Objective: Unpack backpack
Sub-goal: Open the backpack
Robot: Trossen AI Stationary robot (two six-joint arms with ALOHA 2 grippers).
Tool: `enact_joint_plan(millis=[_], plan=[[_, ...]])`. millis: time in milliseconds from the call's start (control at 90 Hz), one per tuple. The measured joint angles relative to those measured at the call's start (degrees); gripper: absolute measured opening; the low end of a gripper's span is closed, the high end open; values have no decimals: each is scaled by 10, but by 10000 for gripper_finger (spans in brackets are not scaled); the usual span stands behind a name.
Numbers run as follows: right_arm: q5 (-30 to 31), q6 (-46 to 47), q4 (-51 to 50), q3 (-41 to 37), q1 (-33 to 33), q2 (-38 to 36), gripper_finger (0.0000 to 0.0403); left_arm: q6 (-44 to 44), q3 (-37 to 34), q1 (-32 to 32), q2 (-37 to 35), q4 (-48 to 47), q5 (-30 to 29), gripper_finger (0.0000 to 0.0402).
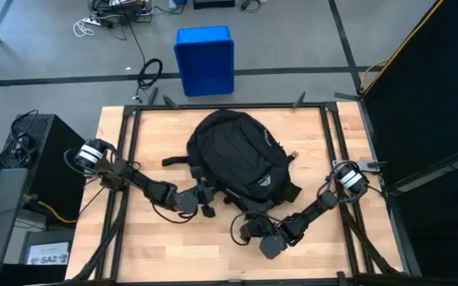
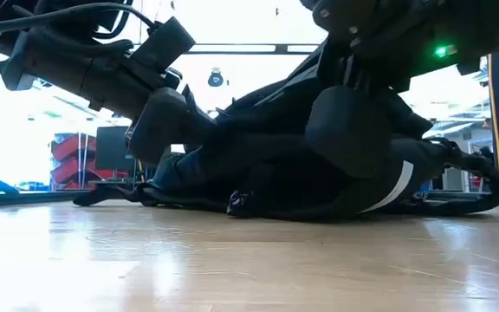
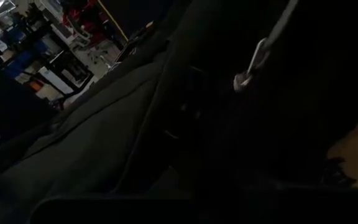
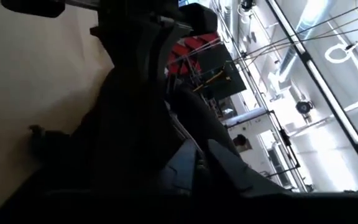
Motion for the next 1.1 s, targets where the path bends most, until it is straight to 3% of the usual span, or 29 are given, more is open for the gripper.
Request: enact_joint_plan(millis=[356, 767, 989, 1100], plan=[[-6, 18, -5, 0, 9, -1, 1, -16, 1, -1, -1, -65, -27, 1], [-184, 181, -17, -1, 5, -7, 0, -146, -1, -12, -1, -197, 1, 1], [-337, 407, -227, 0, -7, -48, 0, -233, -1, -26, -1, -294, -13, 1], [-374, 490, -319, 0, -15, -65, 0, -257, -1, -36, -1, -321, -14, 0]])
